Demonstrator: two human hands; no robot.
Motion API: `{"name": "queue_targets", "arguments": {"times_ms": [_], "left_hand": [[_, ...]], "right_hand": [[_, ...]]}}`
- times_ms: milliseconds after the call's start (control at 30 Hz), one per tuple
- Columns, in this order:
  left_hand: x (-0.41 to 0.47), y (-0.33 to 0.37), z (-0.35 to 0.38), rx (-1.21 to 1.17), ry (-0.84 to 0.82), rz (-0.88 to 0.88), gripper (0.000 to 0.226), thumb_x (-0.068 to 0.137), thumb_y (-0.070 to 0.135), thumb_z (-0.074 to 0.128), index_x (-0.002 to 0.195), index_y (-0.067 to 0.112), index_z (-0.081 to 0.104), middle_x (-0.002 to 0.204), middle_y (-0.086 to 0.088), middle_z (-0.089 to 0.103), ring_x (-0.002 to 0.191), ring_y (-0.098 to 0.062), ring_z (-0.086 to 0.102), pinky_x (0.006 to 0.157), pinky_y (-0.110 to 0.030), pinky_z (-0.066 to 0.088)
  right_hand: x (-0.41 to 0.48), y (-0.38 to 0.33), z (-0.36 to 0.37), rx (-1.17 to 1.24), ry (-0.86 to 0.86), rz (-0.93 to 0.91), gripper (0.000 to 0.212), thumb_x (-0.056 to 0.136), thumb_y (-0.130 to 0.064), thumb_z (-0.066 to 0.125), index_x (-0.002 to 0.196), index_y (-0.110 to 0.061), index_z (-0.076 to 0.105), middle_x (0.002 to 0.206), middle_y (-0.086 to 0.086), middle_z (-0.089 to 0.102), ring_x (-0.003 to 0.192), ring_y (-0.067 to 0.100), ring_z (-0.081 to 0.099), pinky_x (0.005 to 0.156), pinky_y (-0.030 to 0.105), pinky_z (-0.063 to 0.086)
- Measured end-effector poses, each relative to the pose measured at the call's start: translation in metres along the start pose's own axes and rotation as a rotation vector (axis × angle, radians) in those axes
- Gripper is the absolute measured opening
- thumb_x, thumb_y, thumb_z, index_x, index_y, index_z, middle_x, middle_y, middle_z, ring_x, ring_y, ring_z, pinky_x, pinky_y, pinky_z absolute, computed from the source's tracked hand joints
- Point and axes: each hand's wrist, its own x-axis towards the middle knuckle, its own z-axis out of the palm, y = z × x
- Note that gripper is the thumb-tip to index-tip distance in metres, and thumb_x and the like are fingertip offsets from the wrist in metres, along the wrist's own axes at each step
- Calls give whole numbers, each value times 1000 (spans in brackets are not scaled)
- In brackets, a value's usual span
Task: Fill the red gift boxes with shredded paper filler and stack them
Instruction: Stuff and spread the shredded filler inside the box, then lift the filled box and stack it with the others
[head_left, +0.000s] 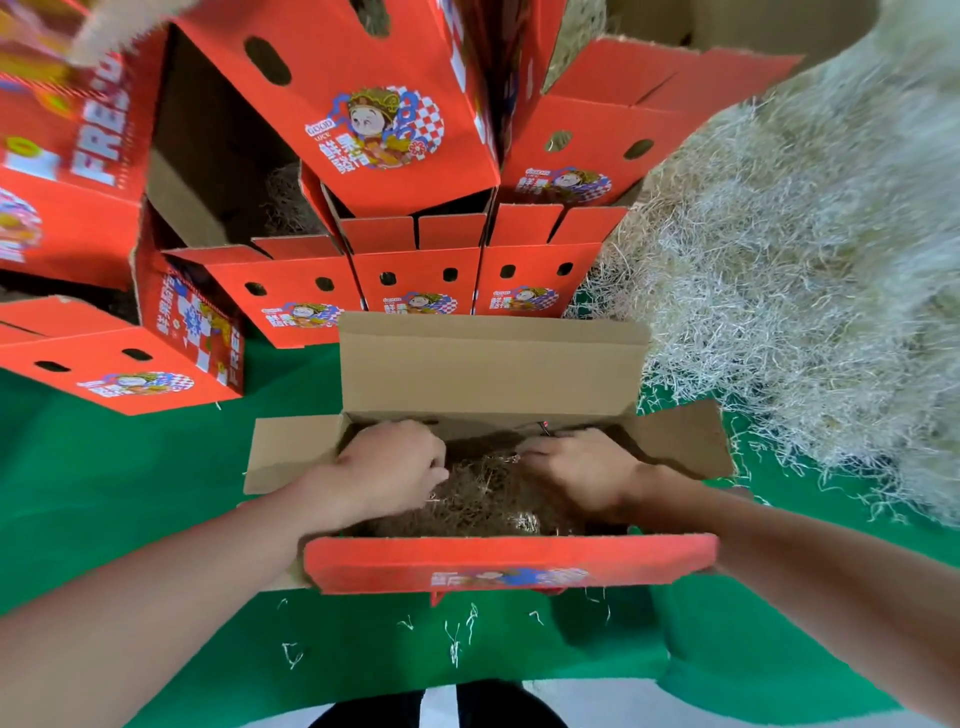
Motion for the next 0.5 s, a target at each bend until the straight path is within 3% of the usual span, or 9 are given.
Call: {"name": "queue_targets", "arguments": {"times_ms": [67,133,200,267,333,400,500], "left_hand": [[-17,0,-14,-236,166,-46,22,89,37,57,75,22,66,81,6,65,81,-14,61,71,-30,46],[-38,1,-30,-602,160,-45,21,87,31,62,71,19,67,73,7,67,71,-6,62,71,-27,46],[-60,5,-47,-887,5,24,19,88,27,61,75,17,70,77,2,72,71,-8,67,68,-22,50],[-76,8,-59,-939,-106,83,21,90,28,60,80,15,72,78,1,72,67,-7,64,61,-18,48],[-84,10,-66,-818,-113,124,27,88,36,61,84,13,74,72,1,65,62,-5,53,58,-18,39],[-88,12,-68,-716,-109,176,25,86,36,64,86,13,74,72,2,63,63,-4,50,61,-20,37],[-91,14,-67,-599,-143,220,14,80,31,71,91,24,74,89,12,71,74,3,59,72,-18,45]], "right_hand": [[-16,1,-17,77,385,54,20,82,-9,58,99,-11,67,96,6,67,78,25,66,56,32,53],[-34,-2,-29,130,692,116,12,79,-6,59,89,-9,67,84,5,65,60,23,62,42,28,49],[-45,-2,-37,100,860,227,20,77,-7,60,97,-8,64,97,9,60,74,24,60,53,31,51],[-46,3,-44,67,880,411,49,68,-4,67,115,-8,56,121,16,51,106,32,49,86,44,47],[-45,11,-55,165,791,628,73,68,-5,69,135,-11,41,142,17,34,129,36,31,105,51,31],[-42,13,-60,368,671,759,86,73,-9,69,145,-16,22,146,14,30,132,34,31,107,49,31],[-35,10,-60,589,632,798,91,74,-2,67,147,-19,13,124,12,48,99,27,56,87,42,49]]}}
